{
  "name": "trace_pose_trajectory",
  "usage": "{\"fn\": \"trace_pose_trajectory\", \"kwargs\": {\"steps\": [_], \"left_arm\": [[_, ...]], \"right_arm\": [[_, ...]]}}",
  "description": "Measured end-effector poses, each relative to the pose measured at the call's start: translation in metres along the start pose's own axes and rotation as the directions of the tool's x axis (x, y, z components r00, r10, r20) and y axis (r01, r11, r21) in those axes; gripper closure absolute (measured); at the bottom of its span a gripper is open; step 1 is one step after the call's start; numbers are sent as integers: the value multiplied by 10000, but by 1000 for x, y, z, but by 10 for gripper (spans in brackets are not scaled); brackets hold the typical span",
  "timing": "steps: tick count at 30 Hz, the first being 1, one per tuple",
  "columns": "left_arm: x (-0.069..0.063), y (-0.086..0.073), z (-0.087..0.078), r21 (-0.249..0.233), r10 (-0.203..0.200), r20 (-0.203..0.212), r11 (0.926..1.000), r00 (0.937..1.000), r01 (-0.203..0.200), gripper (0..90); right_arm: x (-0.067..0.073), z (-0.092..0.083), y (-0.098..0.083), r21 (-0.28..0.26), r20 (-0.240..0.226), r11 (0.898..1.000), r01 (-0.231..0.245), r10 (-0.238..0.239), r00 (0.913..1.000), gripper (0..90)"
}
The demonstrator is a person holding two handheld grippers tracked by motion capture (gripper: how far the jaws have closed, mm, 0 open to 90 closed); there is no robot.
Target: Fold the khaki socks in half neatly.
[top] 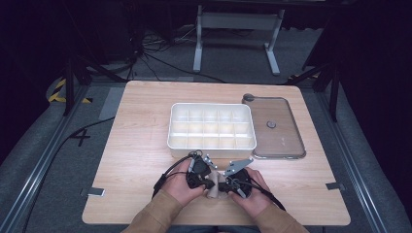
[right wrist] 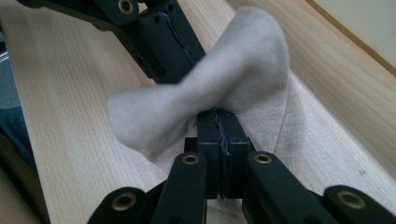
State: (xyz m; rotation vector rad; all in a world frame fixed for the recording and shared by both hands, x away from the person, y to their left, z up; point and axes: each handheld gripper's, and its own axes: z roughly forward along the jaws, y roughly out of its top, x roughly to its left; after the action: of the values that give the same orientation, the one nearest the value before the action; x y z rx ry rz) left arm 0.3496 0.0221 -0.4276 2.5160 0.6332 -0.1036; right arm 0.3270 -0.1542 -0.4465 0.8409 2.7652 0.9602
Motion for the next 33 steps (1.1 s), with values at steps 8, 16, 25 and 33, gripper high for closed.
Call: {"fn": "trace_pose_trajectory", "kwargs": {"steps": [8, 16, 25, 33], "left_arm": [[-1, 0, -2, -33, 12, -51, 10000, 10000, -12, 882], [3, 0, -1, -49, -50, -38, 10000, 10000, 50, 863], [4, 2, -1, -32, -143, 72, 9999, 9999, 143, 864], [3, 3, 1, -125, -207, 127, 9997, 9997, 209, 861]], "right_arm": [[3, -2, 0, 9, 112, 9998, 213, -213, 9997, 881], [2, -15, 3, -72, 202, 9999, 102, -101, 9997, 866], [-20, -48, -6, 67, 422, 9981, -612, 609, 9973, 874], [-31, -43, -16, 1075, 465, 9887, -1044, 999, 9939, 872]]}}
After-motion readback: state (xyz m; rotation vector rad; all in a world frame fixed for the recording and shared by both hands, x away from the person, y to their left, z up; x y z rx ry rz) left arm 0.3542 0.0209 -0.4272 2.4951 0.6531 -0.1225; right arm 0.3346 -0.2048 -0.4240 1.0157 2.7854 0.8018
